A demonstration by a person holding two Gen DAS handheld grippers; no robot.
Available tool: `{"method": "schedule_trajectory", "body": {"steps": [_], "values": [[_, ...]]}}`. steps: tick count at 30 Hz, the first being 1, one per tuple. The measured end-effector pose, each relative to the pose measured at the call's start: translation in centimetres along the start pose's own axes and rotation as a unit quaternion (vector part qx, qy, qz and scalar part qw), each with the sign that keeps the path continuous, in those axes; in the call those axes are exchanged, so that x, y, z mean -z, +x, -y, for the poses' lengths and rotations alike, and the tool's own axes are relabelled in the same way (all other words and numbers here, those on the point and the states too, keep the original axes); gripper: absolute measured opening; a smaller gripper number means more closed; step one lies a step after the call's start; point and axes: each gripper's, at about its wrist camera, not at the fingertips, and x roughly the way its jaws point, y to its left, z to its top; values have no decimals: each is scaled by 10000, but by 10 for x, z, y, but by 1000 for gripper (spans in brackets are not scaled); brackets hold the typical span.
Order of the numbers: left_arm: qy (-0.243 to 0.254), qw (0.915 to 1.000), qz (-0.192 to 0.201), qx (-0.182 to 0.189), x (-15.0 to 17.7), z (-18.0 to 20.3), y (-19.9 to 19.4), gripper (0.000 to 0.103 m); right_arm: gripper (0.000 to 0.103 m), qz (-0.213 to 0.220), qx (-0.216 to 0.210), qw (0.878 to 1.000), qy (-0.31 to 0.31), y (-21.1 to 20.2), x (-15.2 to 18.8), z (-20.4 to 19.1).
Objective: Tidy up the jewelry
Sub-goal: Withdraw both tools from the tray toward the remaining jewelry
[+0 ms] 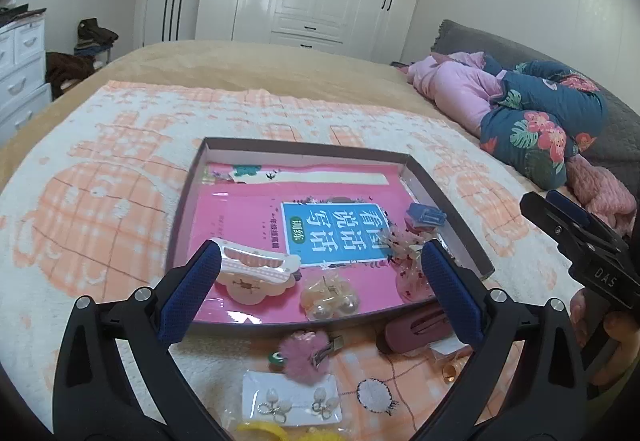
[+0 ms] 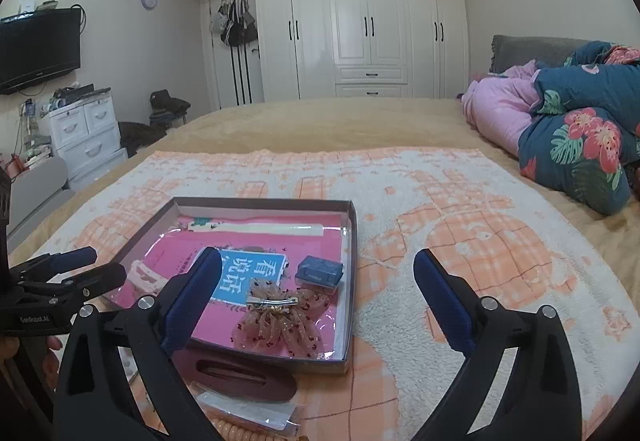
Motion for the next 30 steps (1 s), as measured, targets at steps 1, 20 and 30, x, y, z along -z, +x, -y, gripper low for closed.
{"method": "schedule_trajectory", "body": {"steps": [1,20,30], "values": [[0,10000,22,-14,0,0,-2,92,94,18,-2,10000,1,-2,-1,0],[-104,9992,369,-95,-1,-8,-40,92,95,233,-106,9996,-126,-39,0,-10],[-126,9988,440,-149,6,-12,-54,92,95,199,-216,9993,-244,-51,7,-17]]}}
